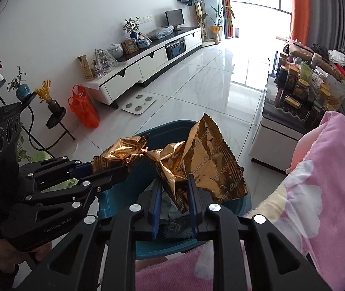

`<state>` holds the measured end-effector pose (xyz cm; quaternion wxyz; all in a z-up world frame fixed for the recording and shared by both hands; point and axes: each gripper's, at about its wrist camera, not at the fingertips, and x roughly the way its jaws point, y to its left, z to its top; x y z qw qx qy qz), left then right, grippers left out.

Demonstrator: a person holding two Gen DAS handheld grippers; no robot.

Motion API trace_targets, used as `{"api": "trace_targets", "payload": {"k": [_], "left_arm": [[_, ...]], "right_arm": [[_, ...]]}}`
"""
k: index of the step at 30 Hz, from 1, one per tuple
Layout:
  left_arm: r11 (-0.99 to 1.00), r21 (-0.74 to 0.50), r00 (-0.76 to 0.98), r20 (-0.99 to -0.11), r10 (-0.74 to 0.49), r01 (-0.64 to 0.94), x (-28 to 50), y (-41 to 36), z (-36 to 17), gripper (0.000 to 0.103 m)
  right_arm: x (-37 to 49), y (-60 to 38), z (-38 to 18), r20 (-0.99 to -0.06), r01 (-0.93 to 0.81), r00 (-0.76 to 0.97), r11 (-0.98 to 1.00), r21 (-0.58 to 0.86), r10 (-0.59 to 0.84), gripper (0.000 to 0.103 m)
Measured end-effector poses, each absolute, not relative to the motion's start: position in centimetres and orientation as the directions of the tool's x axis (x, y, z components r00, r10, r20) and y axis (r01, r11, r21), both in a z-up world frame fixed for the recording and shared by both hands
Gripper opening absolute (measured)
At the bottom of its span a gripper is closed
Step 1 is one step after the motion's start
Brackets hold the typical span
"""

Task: Collect trash
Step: 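Open both tools to drop the foil wrappers into the bin, then move both open tools back over the orange peels on the table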

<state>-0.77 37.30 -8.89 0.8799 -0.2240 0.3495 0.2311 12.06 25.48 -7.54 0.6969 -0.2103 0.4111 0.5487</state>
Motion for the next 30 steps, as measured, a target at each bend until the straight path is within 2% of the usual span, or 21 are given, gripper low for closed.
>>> {"api": "trace_targets", "payload": {"k": [2,10,12,13,14,20,22,24,30], "left_arm": [[0.789,-0.241,0.645,-0.725,0.241,-0.565,0.0,37.7,-9.5,0.023],[0.796,-0.213,0.615,-0.752,0.236,-0.566,2.9,38.2,-11.7,0.042],[0.798,-0.201,0.61,-0.754,0.245,-0.569,3.3,38.3,-11.9,0.055],[0.798,-0.195,0.609,-0.753,0.251,-0.57,3.2,38.3,-12.0,0.062],[0.797,-0.192,0.608,-0.751,0.256,-0.573,3.3,38.4,-12.0,0.074],[0.79,-0.175,0.618,-0.727,0.299,-0.588,2.3,38.2,-11.0,0.081],[0.782,-0.179,0.625,-0.714,0.315,-0.597,1.4,38.2,-10.4,0.084],[0.775,-0.18,0.632,-0.7,0.332,-0.606,0.3,38.3,-9.6,0.092],[0.748,-0.137,0.625,-0.657,0.421,-0.649,-2.8,37.8,-6.9,0.097]], "right_arm": [[12.2,25.9,-8.0,-0.815,-0.939,0.05,0.306,0.159,0.577,0.02],[12.5,26.5,-8.9,-0.835,-0.933,0.024,0.312,0.179,0.55,0.035],[12.6,26.4,-8.9,-0.834,-0.931,0.024,0.317,0.183,0.552,0.037],[12.7,26.4,-9.0,-0.832,-0.929,0.023,0.319,0.187,0.554,0.041],[12.8,26.3,-9.0,-0.83,-0.927,0.022,0.322,0.192,0.557,0.048],[13.6,25.2,-8.0,-0.804,-0.913,0.031,0.344,0.219,0.593,0.051],[13.9,24.5,-7.5,-0.789,-0.905,0.034,0.354,0.235,0.613,0.057],[14.2,23.8,-6.9,-0.772,-0.898,0.037,0.36,0.253,0.634,0.062],[14.2,21.4,-4.9,-0.729,-0.889,0.07,0.373,0.264,0.681,0.075]]}}
